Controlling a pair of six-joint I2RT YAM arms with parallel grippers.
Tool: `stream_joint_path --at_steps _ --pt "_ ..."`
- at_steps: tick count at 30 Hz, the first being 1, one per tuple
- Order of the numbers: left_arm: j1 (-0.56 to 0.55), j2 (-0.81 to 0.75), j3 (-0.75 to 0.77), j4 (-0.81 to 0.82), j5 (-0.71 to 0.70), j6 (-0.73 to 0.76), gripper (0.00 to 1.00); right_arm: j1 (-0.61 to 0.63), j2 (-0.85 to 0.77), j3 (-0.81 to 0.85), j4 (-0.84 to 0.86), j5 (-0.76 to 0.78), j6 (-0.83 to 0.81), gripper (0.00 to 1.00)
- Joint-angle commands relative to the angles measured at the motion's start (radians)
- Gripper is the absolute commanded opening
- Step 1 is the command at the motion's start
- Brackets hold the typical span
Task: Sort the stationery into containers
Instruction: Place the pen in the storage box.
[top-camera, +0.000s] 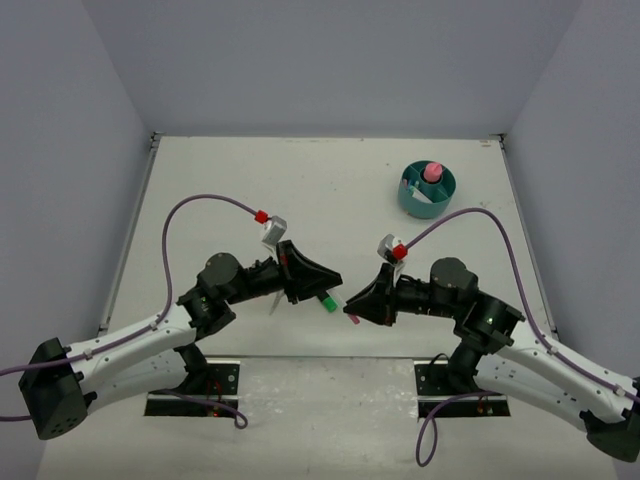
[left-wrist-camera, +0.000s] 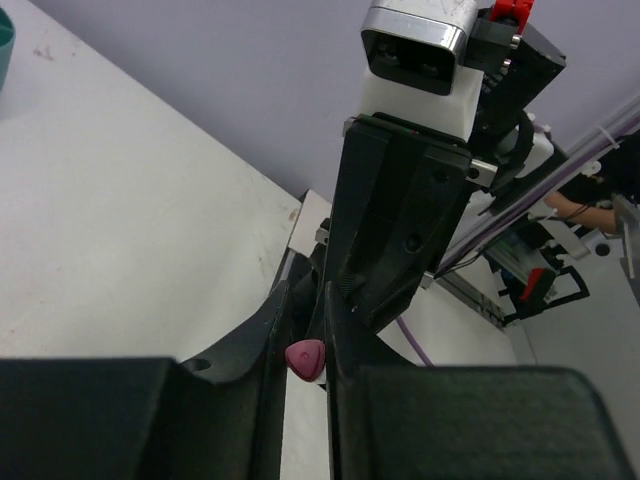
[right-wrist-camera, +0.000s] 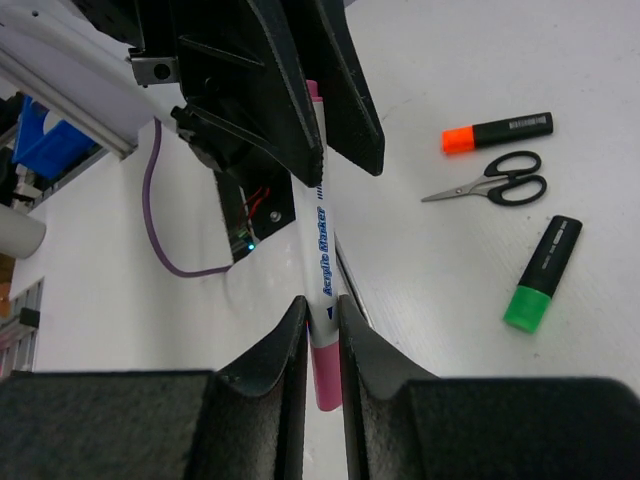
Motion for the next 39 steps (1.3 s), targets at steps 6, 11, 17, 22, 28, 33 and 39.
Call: stream_joint_path --at_steps 6,11,17,22,28,33,39 --pt "-0.010 -0.015 0.050 0.011 0.023 0.027 0.00 0.004 -0.015 0.050 -0.056 0.202 0.033 0.83" --pt "-0.018 0.082 0.174 -0.166 -0.293 0.149 0.00 0.003 -0.030 0.161 -0.356 0.646 0.199 0.99" --pt "-0.019 0.513 0.548 -0.231 -0.542 0.304 0.00 0.003 -0.168 0.337 -0.789 1.037 0.466 0.99" --pt "-0.020 0.817 0.844 -0.188 -0.572 0.352 0.00 0.003 -0.311 0.439 -0.975 1.109 0.479 0.99" --pt "-0.028 1.206 1.277 -0.155 -0.577 0.406 0.00 0.004 -0.420 0.463 -1.023 1.053 0.463 0.99" --pt "-0.027 1.408 1.525 -0.131 -0.585 0.452 0.00 0.004 -0.458 0.465 -1.025 1.000 0.450 0.99" --pt "-0.027 1.549 1.663 -0.100 -0.584 0.502 0.00 0.004 -0.462 0.450 -1.050 0.947 0.449 0.99"
